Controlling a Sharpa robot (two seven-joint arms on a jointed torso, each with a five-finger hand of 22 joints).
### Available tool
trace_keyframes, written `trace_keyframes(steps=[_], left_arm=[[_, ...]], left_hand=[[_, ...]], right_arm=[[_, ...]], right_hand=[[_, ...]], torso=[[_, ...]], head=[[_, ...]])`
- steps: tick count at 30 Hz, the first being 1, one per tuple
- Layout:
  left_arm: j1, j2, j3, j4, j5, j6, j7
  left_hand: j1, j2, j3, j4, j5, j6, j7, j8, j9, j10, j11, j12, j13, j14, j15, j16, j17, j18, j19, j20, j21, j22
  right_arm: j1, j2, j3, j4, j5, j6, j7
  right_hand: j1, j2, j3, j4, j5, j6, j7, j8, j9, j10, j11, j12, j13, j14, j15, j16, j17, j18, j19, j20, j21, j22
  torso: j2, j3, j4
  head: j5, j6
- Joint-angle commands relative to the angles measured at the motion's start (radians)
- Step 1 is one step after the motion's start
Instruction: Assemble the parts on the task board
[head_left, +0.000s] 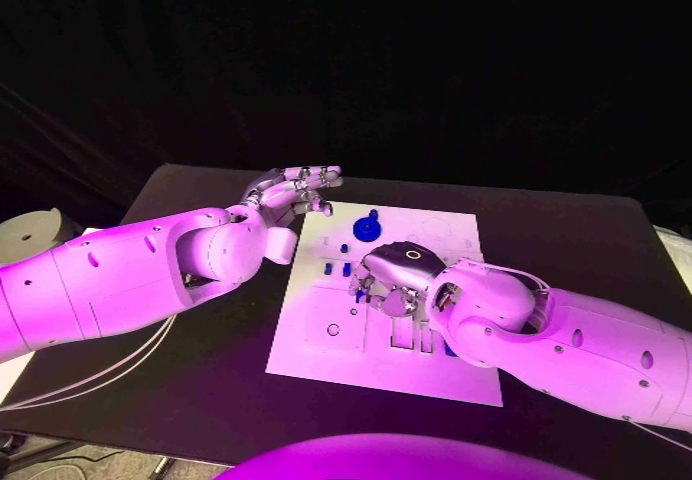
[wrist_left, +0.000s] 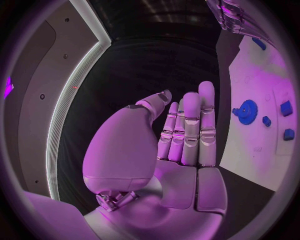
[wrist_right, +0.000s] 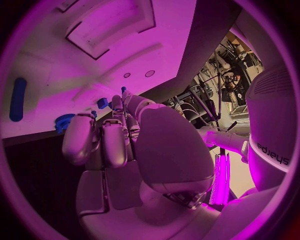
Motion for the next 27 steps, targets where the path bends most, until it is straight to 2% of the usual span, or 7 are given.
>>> trace_keyframes(steps=[1, 12, 27], left_arm=[[0.000, 0.002, 0.001, 0.004, 0.004, 0.018, 0.006], [0.000, 0.002, 0.001, 0.006, 0.004, 0.018, 0.006], [0.000, 0.001, 0.001, 0.006, 0.004, 0.020, 0.004]], left_hand=[[0.001, 0.010, -0.007, -0.001, 0.006, -0.009, 0.001, 0.001, -0.001, -0.008, -0.002, 0.005, -0.001, -0.006, 0.001, 0.006, -0.001, 0.011, -0.005, 0.002, -0.006, -0.001], [0.001, 0.010, -0.007, -0.001, 0.006, -0.009, 0.001, 0.001, -0.001, -0.008, -0.002, 0.005, -0.001, -0.006, 0.001, 0.006, -0.001, 0.011, -0.005, 0.002, -0.006, -0.001], [0.001, 0.010, -0.009, -0.002, 0.006, -0.011, 0.002, 0.001, -0.001, -0.010, -0.002, 0.006, -0.001, -0.007, 0.001, 0.006, -0.002, 0.011, -0.005, 0.002, -0.006, -0.002]], right_arm=[[-0.005, 0.010, -0.002, -0.012, -0.002, 0.025, 0.026], [-0.009, 0.027, -0.007, -0.031, -0.003, 0.041, 0.026], [-0.017, 0.045, -0.012, -0.051, -0.003, 0.067, 0.027]], right_hand=[[-0.006, -0.001, 0.006, -0.002, 0.007, 0.001, 0.007, -0.001, 0.002, 0.023, -0.013, 0.000, 0.001, 0.056, 0.008, 0.003, 0.000, 0.000, 0.001, 0.006, 0.001, -0.001], [-0.009, -0.001, 0.007, -0.003, 0.007, 0.000, 0.007, -0.001, 0.002, 0.023, -0.013, 0.000, 0.001, 0.056, 0.009, 0.004, 0.000, 0.000, 0.001, 0.006, 0.001, 0.000], [-0.012, -0.002, 0.007, -0.004, 0.007, 0.000, 0.008, -0.002, 0.002, 0.022, -0.012, 0.000, 0.001, 0.056, 0.010, 0.004, -0.001, 0.000, 0.001, 0.007, 0.000, -0.001]], torso=[[0.000, 0.0005, -0.0011], [0.000, 0.0020, -0.0018], [0.001, 0.0020, -0.0018]], head=[[0.006, -0.003], [0.014, -0.009], [0.022, -0.015]])
